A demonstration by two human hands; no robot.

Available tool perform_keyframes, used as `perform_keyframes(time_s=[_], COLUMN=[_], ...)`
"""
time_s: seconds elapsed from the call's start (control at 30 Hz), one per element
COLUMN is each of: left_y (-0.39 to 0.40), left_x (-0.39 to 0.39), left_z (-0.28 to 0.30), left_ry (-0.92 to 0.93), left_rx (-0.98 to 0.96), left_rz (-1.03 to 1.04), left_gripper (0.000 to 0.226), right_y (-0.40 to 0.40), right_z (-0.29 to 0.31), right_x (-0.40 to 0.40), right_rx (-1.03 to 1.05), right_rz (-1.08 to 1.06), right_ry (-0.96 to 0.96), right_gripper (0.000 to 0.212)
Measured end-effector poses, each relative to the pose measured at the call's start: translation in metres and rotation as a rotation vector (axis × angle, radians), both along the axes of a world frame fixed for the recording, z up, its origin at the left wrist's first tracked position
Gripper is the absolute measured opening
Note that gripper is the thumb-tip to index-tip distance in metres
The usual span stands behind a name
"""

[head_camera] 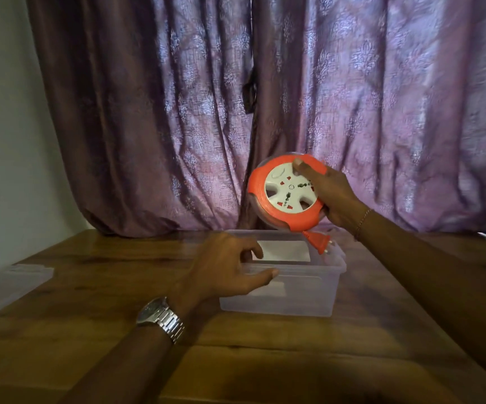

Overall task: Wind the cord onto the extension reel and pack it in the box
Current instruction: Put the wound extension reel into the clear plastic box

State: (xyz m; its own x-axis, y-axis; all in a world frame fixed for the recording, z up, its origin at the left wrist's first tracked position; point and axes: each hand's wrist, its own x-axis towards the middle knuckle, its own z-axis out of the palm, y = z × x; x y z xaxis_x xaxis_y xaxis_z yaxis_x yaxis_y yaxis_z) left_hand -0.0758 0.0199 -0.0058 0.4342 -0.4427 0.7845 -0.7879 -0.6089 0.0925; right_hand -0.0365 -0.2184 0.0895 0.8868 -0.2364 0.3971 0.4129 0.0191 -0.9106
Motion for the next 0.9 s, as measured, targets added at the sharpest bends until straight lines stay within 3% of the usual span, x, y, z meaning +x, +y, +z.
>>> perform_keyframes(time_s=[0.13, 0.23, 0.3, 0.37, 0.43, 0.6, 0.73, 0.9], left_y=[0.011, 0.022, 0.021, 0.019, 0.017, 0.018, 0.016, 0.015], left_x=[0.012, 0.022, 0.025, 0.026, 0.025, 0.023, 0.020, 0.021], left_z=[0.000, -0.006, -0.014, -0.019, -0.018, -0.018, -0.019, -0.021], left_ry=[0.042, 0.302, 0.402, 0.393, 0.387, 0.430, 0.406, 0.455], left_rx=[-0.172, -0.112, -0.071, -0.095, -0.121, -0.144, -0.158, -0.152], left_rz=[0.032, 0.063, 0.038, -0.002, -0.031, -0.074, -0.011, 0.025], left_gripper=[0.074, 0.105, 0.094, 0.072, 0.064, 0.067, 0.072, 0.074], right_y=[0.004, 0.007, 0.008, 0.010, 0.011, 0.009, 0.007, 0.007], right_z=[-0.026, -0.043, -0.050, -0.053, -0.055, -0.063, -0.066, -0.070], right_x=[0.004, 0.003, 0.001, -0.001, -0.002, 0.000, 0.003, 0.005], right_rx=[-0.104, -0.245, -0.347, -0.414, -0.443, -0.477, -0.536, -0.676], right_rz=[0.005, 0.026, 0.100, 0.174, 0.232, 0.455, 0.427, 0.439], right_ry=[0.028, 0.075, 0.136, 0.190, 0.256, 0.523, 0.593, 0.620], right_gripper=[0.047, 0.042, 0.049, 0.052, 0.052, 0.049, 0.058, 0.049])
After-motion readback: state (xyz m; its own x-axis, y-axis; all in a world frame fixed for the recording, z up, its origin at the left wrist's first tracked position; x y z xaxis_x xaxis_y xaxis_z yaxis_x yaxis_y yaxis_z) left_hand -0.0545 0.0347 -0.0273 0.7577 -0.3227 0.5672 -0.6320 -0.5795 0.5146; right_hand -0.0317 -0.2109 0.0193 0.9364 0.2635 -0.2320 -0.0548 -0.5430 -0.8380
